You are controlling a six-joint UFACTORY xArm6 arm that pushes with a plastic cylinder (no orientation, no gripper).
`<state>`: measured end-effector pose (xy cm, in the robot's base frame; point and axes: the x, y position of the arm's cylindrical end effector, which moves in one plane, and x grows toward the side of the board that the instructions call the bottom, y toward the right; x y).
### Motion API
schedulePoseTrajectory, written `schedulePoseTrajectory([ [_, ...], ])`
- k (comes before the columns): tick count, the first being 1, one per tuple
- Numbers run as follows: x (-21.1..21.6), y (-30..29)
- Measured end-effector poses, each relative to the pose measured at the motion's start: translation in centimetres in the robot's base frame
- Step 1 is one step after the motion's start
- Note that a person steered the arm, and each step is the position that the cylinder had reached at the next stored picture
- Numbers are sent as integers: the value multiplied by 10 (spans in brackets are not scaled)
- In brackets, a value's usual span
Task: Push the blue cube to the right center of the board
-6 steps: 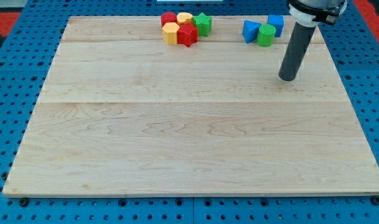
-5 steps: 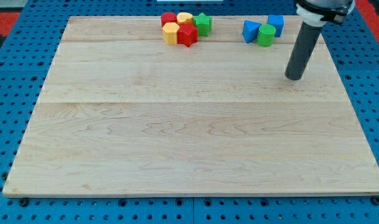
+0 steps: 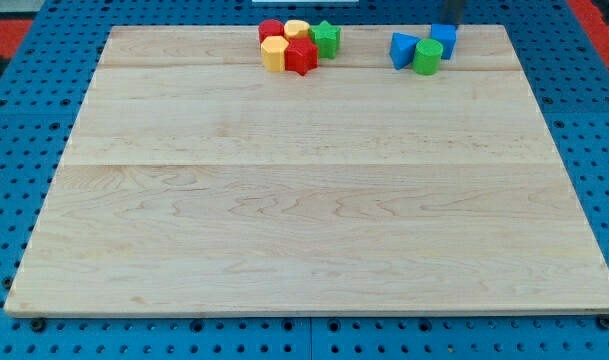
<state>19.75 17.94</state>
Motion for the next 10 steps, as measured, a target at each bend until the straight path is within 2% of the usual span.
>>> schedulePoseTrajectory([
  [1, 62, -6],
  [2, 82, 6],
  [3, 106, -19],
  [5, 109, -37],
  [6, 157, -34],
  [7, 114, -8],
  [8, 93, 20],
  [9, 116, 34],
  [10, 179, -4],
])
